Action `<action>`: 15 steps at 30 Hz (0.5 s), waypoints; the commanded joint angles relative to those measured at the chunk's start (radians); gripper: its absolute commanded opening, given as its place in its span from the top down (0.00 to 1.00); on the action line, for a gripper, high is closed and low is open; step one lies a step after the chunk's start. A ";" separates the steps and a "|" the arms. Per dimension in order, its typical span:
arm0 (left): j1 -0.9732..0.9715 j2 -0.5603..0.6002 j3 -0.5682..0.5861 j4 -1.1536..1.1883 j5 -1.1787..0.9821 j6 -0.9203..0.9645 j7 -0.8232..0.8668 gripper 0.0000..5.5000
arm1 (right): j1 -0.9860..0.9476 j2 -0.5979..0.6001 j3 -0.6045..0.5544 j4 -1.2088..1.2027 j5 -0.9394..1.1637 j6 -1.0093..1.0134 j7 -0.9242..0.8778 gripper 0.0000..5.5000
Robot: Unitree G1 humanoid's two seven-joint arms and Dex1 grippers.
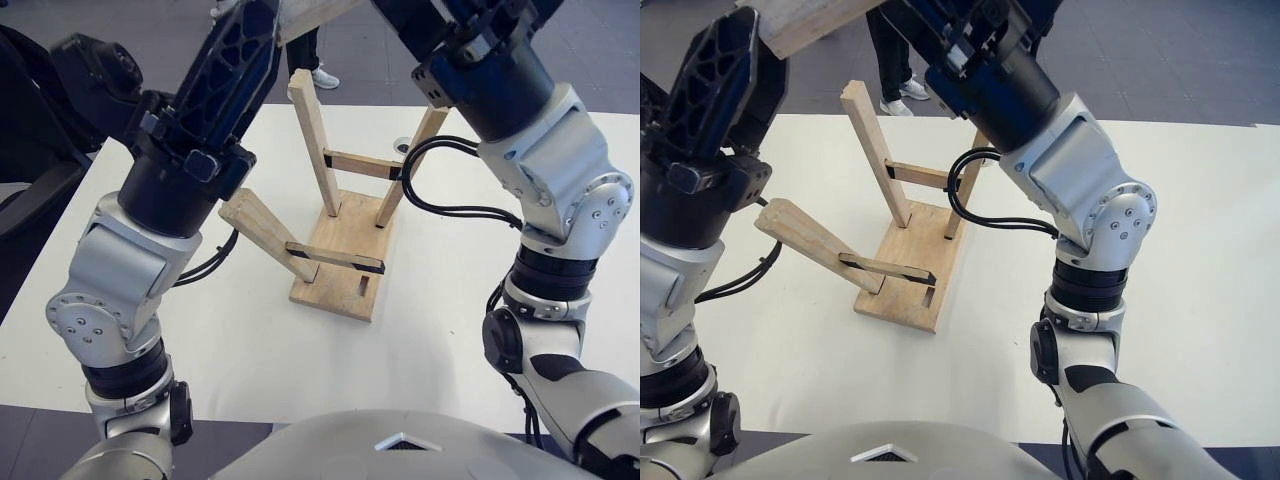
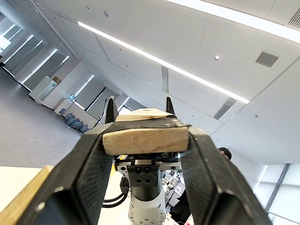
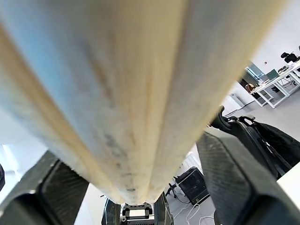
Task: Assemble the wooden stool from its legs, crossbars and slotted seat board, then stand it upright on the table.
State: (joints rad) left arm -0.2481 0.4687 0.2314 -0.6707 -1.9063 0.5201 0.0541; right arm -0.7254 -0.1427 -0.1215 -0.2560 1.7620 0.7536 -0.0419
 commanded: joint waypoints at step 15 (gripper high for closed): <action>-0.015 0.080 -0.005 0.013 0.045 0.043 -0.123 0.44 | 0.035 -0.118 0.003 -0.036 0.129 0.030 0.049 0.63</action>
State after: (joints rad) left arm -0.2484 0.5266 0.2301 -0.6528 -1.8927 0.5460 -0.0444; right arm -0.6897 -0.2494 -0.1171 -0.2858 1.8712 0.7885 0.0022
